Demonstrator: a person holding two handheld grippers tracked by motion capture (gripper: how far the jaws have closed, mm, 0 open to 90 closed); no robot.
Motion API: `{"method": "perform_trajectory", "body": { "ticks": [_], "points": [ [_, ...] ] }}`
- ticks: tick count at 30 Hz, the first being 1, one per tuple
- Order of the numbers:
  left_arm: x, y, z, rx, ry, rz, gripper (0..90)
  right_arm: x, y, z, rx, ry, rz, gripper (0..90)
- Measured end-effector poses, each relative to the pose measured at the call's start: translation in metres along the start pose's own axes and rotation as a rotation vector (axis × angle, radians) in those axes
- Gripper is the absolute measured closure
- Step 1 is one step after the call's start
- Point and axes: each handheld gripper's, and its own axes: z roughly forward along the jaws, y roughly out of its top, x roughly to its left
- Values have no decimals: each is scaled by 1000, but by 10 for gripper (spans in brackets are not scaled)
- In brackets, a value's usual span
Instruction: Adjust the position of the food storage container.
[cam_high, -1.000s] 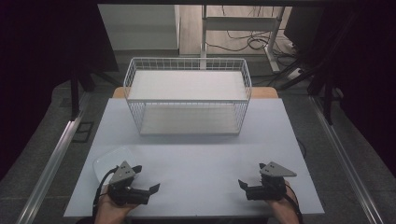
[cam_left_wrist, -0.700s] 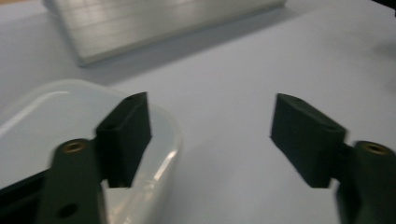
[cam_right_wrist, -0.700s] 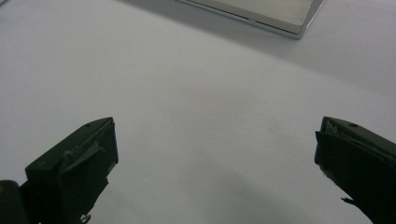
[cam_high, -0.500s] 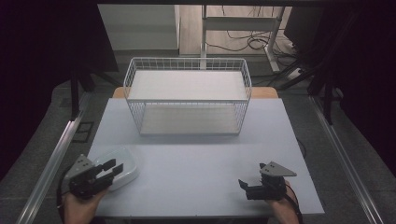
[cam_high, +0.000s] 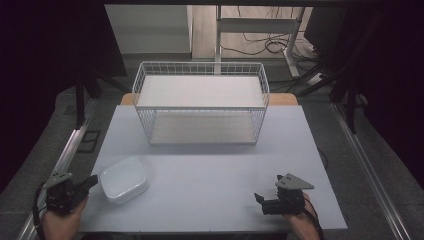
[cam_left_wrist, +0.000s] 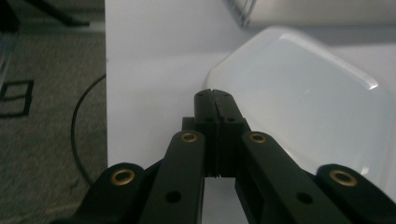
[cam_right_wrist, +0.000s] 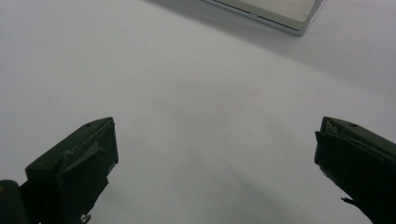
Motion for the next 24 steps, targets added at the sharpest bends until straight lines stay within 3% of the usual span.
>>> {"method": "perform_trajectory", "body": {
  "ticks": [3, 6, 11, 19, 24],
  "points": [
    [0, -2, 6, 37, 16, -1, 900, 1, 0, 0, -7, -12, 1, 0],
    [2, -4, 10, 65, 0, -23, 900, 2, 0, 2, -10, -15, -4, 0],
    [-1, -4, 15, 81, -17, -21, 900, 5, 1, 3, -13, -36, -18, 0],
    [-7, 0, 28, 89, -73, -30, 900, 4, 3, 4, -2, -51, 4, 0],
    [-18, 5, 39, 106, -122, -15, 900, 5, 7, 2, 9, -20, 2, 0]
  ]
}}
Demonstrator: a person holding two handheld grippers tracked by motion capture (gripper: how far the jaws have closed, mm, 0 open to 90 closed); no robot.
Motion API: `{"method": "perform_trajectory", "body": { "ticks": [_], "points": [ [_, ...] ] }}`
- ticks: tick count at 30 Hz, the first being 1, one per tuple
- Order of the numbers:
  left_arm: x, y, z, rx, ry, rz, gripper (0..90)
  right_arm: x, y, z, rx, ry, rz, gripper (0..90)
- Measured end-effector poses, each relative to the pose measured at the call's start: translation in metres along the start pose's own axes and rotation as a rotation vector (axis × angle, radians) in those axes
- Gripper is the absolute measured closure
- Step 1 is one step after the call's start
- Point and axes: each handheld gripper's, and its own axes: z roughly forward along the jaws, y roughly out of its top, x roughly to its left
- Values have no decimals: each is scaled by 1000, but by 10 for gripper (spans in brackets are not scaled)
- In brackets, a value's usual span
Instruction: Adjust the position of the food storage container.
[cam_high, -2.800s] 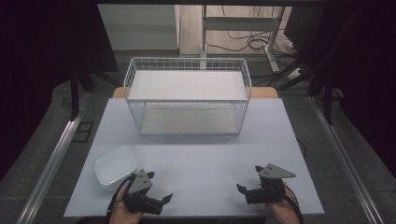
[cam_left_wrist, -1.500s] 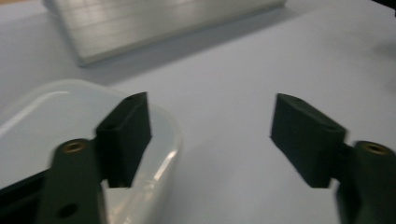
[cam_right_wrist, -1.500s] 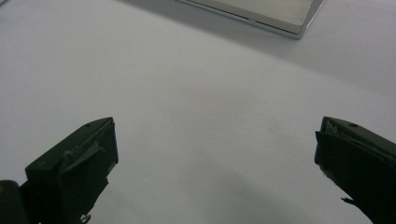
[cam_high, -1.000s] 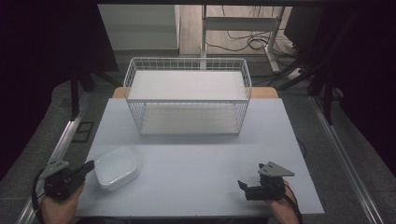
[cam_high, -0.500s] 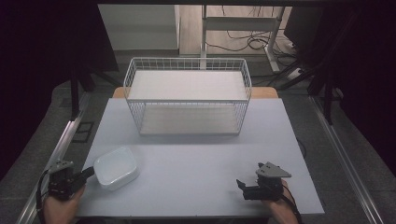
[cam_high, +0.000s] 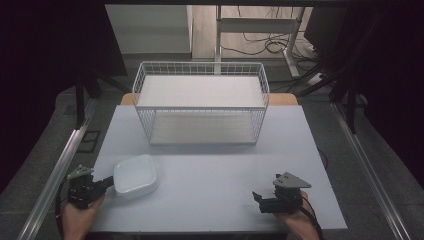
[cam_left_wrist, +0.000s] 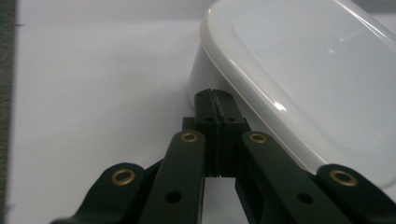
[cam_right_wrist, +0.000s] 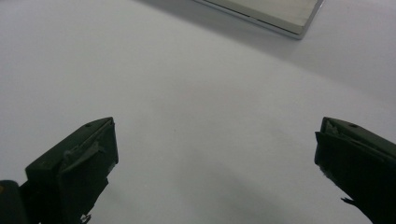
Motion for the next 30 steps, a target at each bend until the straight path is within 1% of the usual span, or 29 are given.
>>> {"method": "perform_trajectory", "body": {
  "ticks": [3, 4, 5, 6, 10, 11, 12, 18, 21, 22, 25, 26, 30],
  "points": [
    [-3, 1, 3, 5, -11, 8, 900, 2, 1, 1, 6, 2, -9, 0],
    [-7, 3, 7, 9, -24, 15, 900, 2, 1, 2, 18, 8, -19, 0],
    [-7, 3, 7, 9, -24, 15, 900, 2, 1, 2, 18, 8, -19, 0],
    [-10, 4, 9, 11, -35, 19, 900, 2, 2, 4, 24, 10, -26, 0],
    [-14, 5, 12, 16, -52, 24, 900, 1, 2, 5, 22, 13, -25, 0],
    [-16, 6, 13, 16, -54, 25, 900, 0, 3, 5, 11, 12, -26, 0],
    [-18, 7, 15, 20, -62, 29, 900, -1, 3, 5, 8, 14, -24, 0],
    [-25, 9, 21, 29, -81, 39, 900, -2, 6, 4, -11, 24, -7, 0],
    [-32, 11, 25, 34, -95, 47, 900, -2, 8, 5, -16, 37, 10, 0],
    [-34, 11, 27, 36, -99, 56, 900, -1, 9, 6, -20, 46, 18, 0],
    [-40, 14, 32, 47, -109, 73, 900, -1, 10, 7, -16, 57, 26, 0],
    [-43, 15, 34, 50, -114, 78, 900, 0, 11, 9, -5, 59, 27, 0],
    [-48, 17, 38, 54, -125, 88, 900, 1, 12, 11, 5, 77, 30, 0]
  ]
}}
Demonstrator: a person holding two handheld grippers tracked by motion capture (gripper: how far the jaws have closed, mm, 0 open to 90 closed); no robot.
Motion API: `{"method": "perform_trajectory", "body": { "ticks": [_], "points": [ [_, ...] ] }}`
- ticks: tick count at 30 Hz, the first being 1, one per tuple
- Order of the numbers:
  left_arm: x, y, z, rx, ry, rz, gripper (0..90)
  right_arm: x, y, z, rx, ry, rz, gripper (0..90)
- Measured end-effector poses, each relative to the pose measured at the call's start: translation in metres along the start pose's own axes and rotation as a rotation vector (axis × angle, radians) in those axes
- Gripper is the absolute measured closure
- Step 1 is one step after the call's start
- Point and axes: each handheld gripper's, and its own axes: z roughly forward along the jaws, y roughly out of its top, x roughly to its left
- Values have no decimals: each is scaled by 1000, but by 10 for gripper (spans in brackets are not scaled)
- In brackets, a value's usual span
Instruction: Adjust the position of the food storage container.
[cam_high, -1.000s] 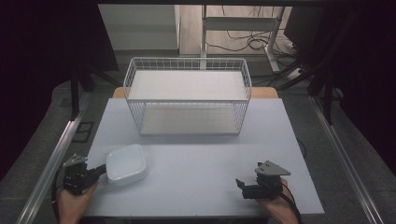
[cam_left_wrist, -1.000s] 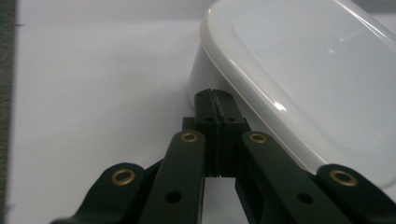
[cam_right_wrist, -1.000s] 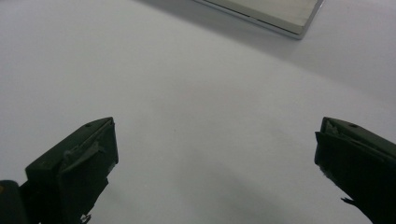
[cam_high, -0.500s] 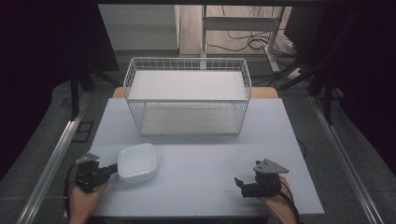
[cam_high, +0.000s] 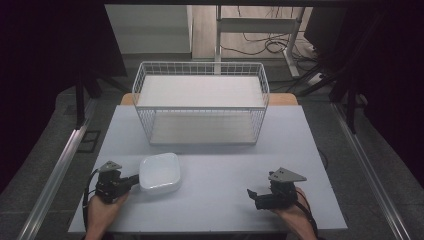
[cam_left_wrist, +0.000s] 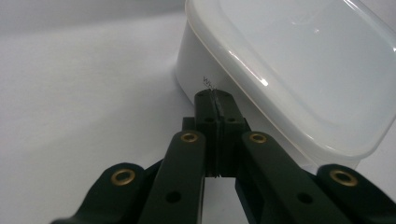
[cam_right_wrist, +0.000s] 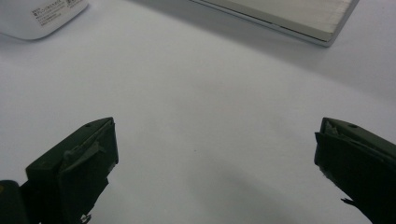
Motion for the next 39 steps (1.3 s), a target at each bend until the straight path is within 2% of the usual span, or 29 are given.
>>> {"method": "perform_trajectory", "body": {
  "ticks": [7, 8, 9, 12, 13, 14, 15, 16, 17, 18, 20, 21, 24, 26, 27, 28, 33, 37, 38, 39],
  "points": [
    [-10, 7, 11, 10, -28, 23, 900, 4, 7, 4, 14, 4, 0, 15],
    [-12, 8, 13, 12, -32, 27, 900, 5, 9, 5, 22, 2, 5, 65],
    [-14, 10, 15, 16, -38, 34, 900, 5, 9, 5, 22, 2, 5, 65],
    [-24, 15, 24, 28, -58, 59, 900, 7, 14, 9, 38, 40, 13, 222],
    [-24, 15, 24, 28, -58, 59, 900, 7, 14, 9, 38, 40, 13, 222],
    [-29, 18, 29, 33, -68, 75, 900, 8, 16, 11, 54, 44, 4, 297],
    [-29, 18, 29, 33, -68, 75, 900, 8, 16, 11, 54, 44, 4, 297],
    [-34, 21, 34, 39, -79, 87, 900, 10, 17, 14, 70, 70, -13, 358],
    [-34, 21, 34, 39, -79, 87, 900, 10, 17, 14, 70, 70, -13, 358],
    [-39, 24, 39, 45, -92, 98, 900, 11, 19, 19, 80, 79, -29, 418],
    [-43, 27, 44, 50, -105, 105, 900, 12, 22, 22, 90, 94, -34, 466],
    [-43, 27, 44, 50, -105, 105, 900, 12, 22, 22, 90, 94, -34, 466],
    [-49, 30, 50, 53, -123, 112, 900, 14, 27, 27, 84, 101, -25, 565],
    [-53, 33, 55, 56, -137, 116, 900, 15, 34, 33, 71, 116, -7, 684],
    [-54, 34, 57, 57, -142, 121, 900, 15, 34, 33, 71, 116, -7, 684],
    [-59, 36, 61, 58, -153, 124, 900, 15, 37, 36, 70, 122, -5, 741],
    [-68, 40, 70, 60, -174, 142, 900, 17, 40, 46, 83, 121, -8, 815],
    [-81, 43, 81, 85, -178, 198, 900, 17, 43, 51, 76, 115, 3, 840],
    [-86, 44, 83, 91, -167, 224, 900, 17, 43, 53, 75, 113, 3, 846],
    [-86, 44, 83, 91, -167, 224, 900, 17, 43, 53, 75, 113, 3, 846]
  ]
}}
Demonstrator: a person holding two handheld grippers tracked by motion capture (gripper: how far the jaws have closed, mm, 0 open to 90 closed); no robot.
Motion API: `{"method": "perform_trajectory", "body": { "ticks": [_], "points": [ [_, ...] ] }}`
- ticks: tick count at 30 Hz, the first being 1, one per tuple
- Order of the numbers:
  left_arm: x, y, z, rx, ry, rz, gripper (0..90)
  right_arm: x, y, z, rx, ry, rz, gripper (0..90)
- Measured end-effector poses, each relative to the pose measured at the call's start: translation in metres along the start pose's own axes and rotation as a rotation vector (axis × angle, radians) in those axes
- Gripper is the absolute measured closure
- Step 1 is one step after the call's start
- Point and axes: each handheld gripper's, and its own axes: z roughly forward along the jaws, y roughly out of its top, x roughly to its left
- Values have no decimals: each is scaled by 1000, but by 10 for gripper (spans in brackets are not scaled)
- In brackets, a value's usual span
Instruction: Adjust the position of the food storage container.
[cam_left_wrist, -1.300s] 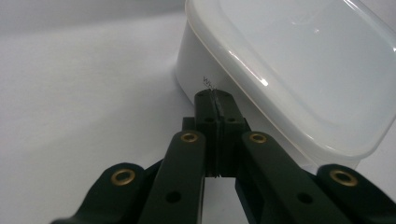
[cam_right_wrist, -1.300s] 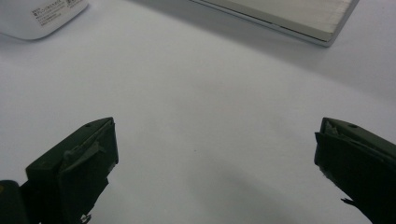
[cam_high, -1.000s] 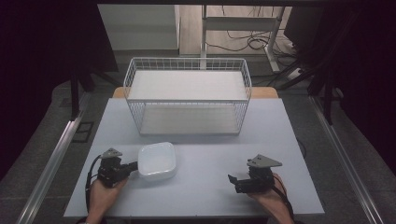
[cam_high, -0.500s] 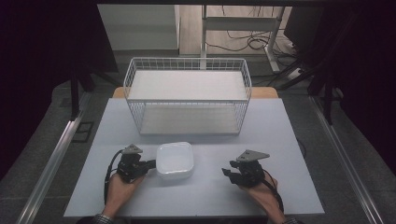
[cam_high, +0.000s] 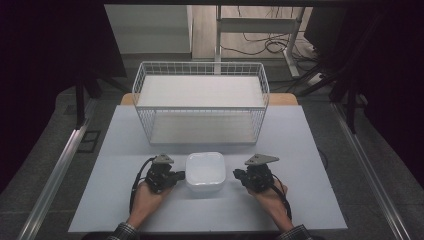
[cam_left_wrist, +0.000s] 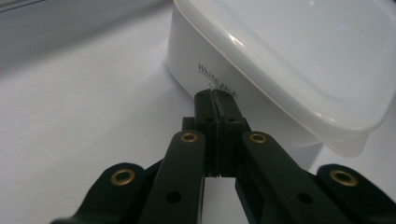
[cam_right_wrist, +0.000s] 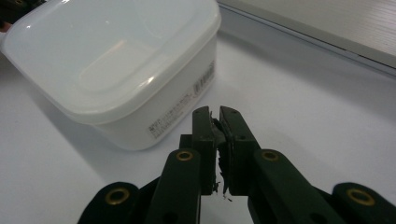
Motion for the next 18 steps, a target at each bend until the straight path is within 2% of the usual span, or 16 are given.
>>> {"method": "perform_trajectory", "body": {
  "ticks": [3, 5, 6, 7, 8, 9, 10, 11, 12, 13, 14, 15, 16, 17, 18],
  "points": [
    [2, 0, -4, -12, -1, 0, 899, 0, -1, -1, -2, 2, -4, 841],
    [3, -1, -10, -32, 11, 3, 852, -1, -1, -3, -10, 9, -1, 798],
    [3, -1, -13, -45, 5, 2, 803, -1, -1, -3, -14, 13, 0, 750],
    [4, -3, -18, -69, 5, 9, 708, -2, -2, -4, -14, 10, -10, 656],
    [4, -3, -18, -69, 5, 9, 654, -2, -2, -4, -14, 10, -10, 656],
    [3, -4, -22, -86, 6, 24, 586, -2, -3, -4, -15, 1, -13, 567],
    [3, -4, -22, -86, 6, 24, 536, -2, -3, -4, -15, 1, -13, 567],
    [3, -5, -24, -92, 7, 31, 536, -2, -4, -4, -16, -1, -13, 526],
    [3, -6, -26, -91, 8, 36, 463, -2, -4, -4, -19, 1, -11, 471],
    [4, -9, -28, -96, -8, 35, 352, -3, -5, -4, -20, 5, -11, 390],
    [4, -9, -28, -96, -8, 35, 319, -3, -5, -4, -20, 5, -11, 390],
    [6, -11, -28, -91, -30, 32, 273, -3, -6, -4, -36, 10, -10, 295],
    [6, -11, -28, -91, -30, 32, 237, -3, -6, -4, -36, 10, -10, 295],
    [7, -13, -28, -89, -41, 32, 205, -4, -7, -4, -46, 24, -10, 206],
    [7, -13, -28, -87, -44, 30, 205, -4, -7, -4, -46, 24, -10, 206]
  ]
}}
